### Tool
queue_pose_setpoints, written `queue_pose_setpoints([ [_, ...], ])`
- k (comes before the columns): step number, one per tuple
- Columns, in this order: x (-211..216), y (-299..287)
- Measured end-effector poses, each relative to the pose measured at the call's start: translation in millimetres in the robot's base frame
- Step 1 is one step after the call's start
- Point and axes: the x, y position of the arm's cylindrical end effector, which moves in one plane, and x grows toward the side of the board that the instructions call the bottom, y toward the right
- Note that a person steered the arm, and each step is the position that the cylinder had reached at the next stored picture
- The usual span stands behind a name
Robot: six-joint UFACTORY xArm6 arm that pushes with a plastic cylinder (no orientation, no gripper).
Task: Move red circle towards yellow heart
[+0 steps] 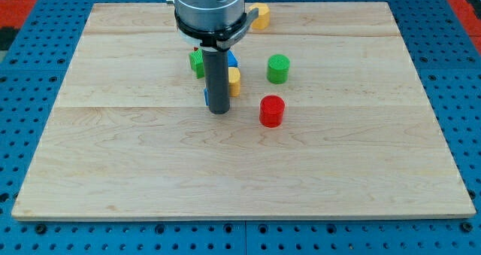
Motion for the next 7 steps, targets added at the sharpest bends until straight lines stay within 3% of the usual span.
queue_pose_setpoints([
  [2,3.3,-3.7],
  [3,27.9,7.6],
  [7,47.0,100.9],
])
